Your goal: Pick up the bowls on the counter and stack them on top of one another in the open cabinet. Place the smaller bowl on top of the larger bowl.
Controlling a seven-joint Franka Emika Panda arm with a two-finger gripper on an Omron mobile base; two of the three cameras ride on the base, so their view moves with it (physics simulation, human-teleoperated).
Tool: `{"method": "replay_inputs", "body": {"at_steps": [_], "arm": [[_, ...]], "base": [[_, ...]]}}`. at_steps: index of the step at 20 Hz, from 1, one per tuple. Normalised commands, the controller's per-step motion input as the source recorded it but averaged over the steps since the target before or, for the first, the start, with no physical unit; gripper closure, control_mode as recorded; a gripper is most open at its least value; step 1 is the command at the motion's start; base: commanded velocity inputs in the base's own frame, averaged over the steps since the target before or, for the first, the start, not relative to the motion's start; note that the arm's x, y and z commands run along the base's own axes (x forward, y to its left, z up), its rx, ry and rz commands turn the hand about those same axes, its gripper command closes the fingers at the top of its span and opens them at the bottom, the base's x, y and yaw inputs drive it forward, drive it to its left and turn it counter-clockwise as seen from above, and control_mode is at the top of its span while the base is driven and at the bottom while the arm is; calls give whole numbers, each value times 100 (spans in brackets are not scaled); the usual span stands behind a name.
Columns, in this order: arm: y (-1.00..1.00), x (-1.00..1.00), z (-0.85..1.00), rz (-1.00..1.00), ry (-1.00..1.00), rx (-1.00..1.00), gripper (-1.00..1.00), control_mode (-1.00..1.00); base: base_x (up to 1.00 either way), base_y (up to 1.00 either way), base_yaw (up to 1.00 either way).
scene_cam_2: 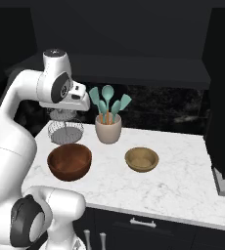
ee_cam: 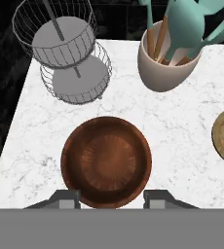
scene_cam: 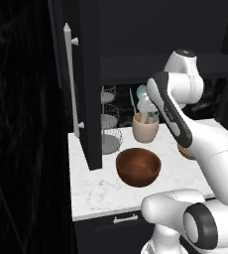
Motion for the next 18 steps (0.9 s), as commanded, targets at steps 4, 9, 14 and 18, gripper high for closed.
{"method": "replay_inputs", "body": {"at_steps": [4,9,14,18], "arm": [[0,-3,-12,0,-3,-1,-100,-100],[-1,-33,-11,0,-8,0,-100,-100],[-35,-7,-70,-2,1,9,-100,-100],[-52,-1,-100,0,12,0,-100,-100]], "base": [[0,0,0],[0,0,0],[0,0,0],[0,0,0]]}}
